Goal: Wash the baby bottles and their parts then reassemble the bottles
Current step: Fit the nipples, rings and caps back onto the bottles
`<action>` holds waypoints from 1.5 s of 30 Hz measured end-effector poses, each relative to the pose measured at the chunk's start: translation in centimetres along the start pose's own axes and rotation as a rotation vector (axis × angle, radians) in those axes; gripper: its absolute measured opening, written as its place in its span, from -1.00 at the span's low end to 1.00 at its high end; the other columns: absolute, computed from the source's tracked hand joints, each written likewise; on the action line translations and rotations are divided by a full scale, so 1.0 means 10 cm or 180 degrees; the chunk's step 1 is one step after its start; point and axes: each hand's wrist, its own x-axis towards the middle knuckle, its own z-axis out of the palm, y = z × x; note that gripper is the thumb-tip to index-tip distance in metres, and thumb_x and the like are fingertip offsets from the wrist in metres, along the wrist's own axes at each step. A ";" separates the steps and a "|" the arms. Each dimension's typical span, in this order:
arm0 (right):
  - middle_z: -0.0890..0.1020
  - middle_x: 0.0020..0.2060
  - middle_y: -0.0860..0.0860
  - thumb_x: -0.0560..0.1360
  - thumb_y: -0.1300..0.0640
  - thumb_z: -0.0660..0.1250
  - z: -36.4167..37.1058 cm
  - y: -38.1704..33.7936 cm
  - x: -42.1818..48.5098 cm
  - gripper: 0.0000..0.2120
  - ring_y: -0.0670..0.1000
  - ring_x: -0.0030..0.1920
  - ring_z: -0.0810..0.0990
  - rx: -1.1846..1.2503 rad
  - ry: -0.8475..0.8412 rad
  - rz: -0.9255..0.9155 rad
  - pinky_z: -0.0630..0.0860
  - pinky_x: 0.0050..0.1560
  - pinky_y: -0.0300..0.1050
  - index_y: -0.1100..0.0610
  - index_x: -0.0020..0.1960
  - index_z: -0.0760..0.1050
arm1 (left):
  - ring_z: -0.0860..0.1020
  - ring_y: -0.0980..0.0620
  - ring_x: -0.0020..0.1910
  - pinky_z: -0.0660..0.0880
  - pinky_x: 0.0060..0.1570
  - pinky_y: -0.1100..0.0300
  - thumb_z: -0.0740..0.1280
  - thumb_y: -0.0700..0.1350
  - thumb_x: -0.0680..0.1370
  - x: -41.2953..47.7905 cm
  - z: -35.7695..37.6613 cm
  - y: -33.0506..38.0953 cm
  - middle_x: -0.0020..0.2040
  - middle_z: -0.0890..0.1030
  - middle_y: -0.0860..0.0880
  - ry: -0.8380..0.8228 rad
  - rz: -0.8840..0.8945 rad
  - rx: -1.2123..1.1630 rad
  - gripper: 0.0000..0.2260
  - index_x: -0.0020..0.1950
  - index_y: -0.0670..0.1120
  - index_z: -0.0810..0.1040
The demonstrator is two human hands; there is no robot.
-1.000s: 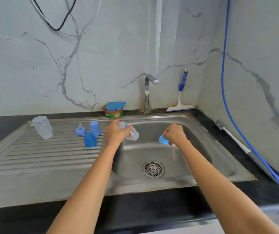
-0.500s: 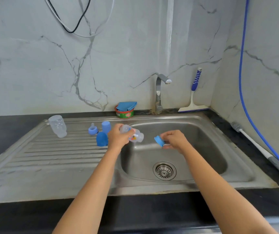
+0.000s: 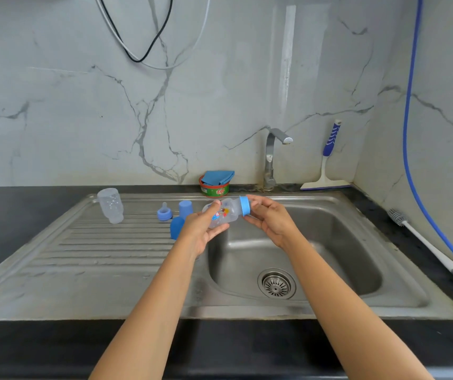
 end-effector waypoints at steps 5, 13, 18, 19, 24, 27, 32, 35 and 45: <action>0.66 -0.09 0.01 0.58 0.31 0.25 0.08 -0.01 0.00 -0.82 -0.05 -0.06 0.65 -0.0585 -0.0233 -0.0276 0.60 0.08 -0.06 0.16 0.12 0.55 | 0.65 -0.14 -0.01 0.65 -0.24 0.12 0.50 -0.04 0.44 -0.04 -0.06 0.05 0.13 0.60 -0.23 0.0098 -0.0078 0.0154 -0.53 0.23 -0.27 0.50; 0.63 -0.05 0.11 0.48 0.39 0.34 0.24 -0.10 0.02 -0.71 0.03 -0.05 0.63 -0.0824 -0.0423 -0.0029 0.59 0.10 -0.06 0.17 0.16 0.58 | 0.64 -0.13 0.02 0.64 -0.27 0.18 0.47 -0.07 0.47 -0.13 -0.17 0.12 0.10 0.61 -0.23 0.0071 0.0101 0.0182 -0.63 0.14 -0.27 0.51; 0.63 -0.08 0.16 0.40 0.40 0.44 0.30 -0.13 0.02 -0.68 0.06 -0.14 0.64 -0.0996 -0.0407 -0.0027 0.63 -0.01 -0.06 0.22 0.13 0.57 | 0.65 -0.13 0.02 0.62 -0.31 0.22 0.49 -0.11 0.45 -0.19 -0.24 0.12 0.07 0.61 -0.20 0.0044 0.0326 0.0183 -0.66 0.09 -0.21 0.43; 0.64 -0.08 0.16 0.40 0.38 0.44 0.32 -0.13 0.01 -0.70 0.06 -0.14 0.65 -0.1010 -0.0406 -0.0013 0.64 -0.04 -0.08 0.22 0.12 0.57 | 0.65 -0.12 -0.01 0.62 -0.30 0.21 0.49 -0.12 0.45 -0.20 -0.26 0.12 0.09 0.60 -0.20 0.0052 0.0389 0.0177 -0.61 0.15 -0.21 0.41; 0.66 -0.13 0.15 0.46 0.30 0.42 0.41 -0.07 0.02 -0.88 0.03 -0.20 0.68 -0.0810 -0.0331 0.0206 0.65 -0.12 -0.11 0.23 -0.01 0.56 | 0.65 -0.11 0.00 0.63 -0.11 0.07 0.52 -0.20 0.41 -0.18 -0.37 0.12 0.16 0.53 -0.18 0.0009 0.0945 0.0493 -0.62 0.09 -0.12 0.40; 0.66 -0.15 0.19 0.51 0.21 0.38 0.49 -0.06 0.03 -0.88 0.07 -0.20 0.68 -0.0751 -0.0394 0.0402 0.65 -0.11 -0.12 0.26 -0.01 0.56 | 0.63 -0.10 0.05 0.62 -0.14 0.13 0.53 -0.25 0.39 -0.21 -0.47 0.17 0.15 0.52 -0.14 -0.0092 0.1169 0.0650 -0.63 0.03 -0.02 0.41; 0.66 -0.16 0.21 0.55 0.02 0.33 0.71 0.01 0.05 -0.65 0.10 -0.21 0.67 -0.0954 -0.0401 0.0671 0.65 -0.16 -0.17 0.32 0.09 0.53 | 0.62 -0.02 -0.04 0.61 0.00 -0.05 0.59 -0.21 0.29 -0.24 -0.69 0.25 0.13 0.56 -0.09 -0.0245 0.1345 0.0928 -0.54 0.04 0.03 0.43; 0.65 -0.26 0.18 0.56 -0.16 0.24 0.83 0.06 0.04 -0.56 -0.01 -0.38 0.62 -0.1502 -0.0381 0.0942 0.60 -0.36 -0.25 0.25 0.05 0.51 | 0.59 0.01 -0.03 0.60 0.04 -0.06 0.54 -0.27 0.36 -0.27 -0.79 0.29 0.14 0.57 -0.05 -0.0253 0.1385 0.1141 -0.58 0.05 0.03 0.44; 0.61 -0.03 0.12 0.50 0.34 0.35 1.02 0.15 0.14 -0.72 0.10 0.03 0.65 -0.1262 -0.1260 0.0542 0.55 0.18 0.03 0.16 0.18 0.45 | 0.67 -0.09 -0.02 0.62 -0.02 0.02 0.49 -0.16 0.45 -0.29 -1.09 0.35 0.13 0.58 -0.17 0.0188 0.0784 0.0388 -0.61 0.14 -0.16 0.37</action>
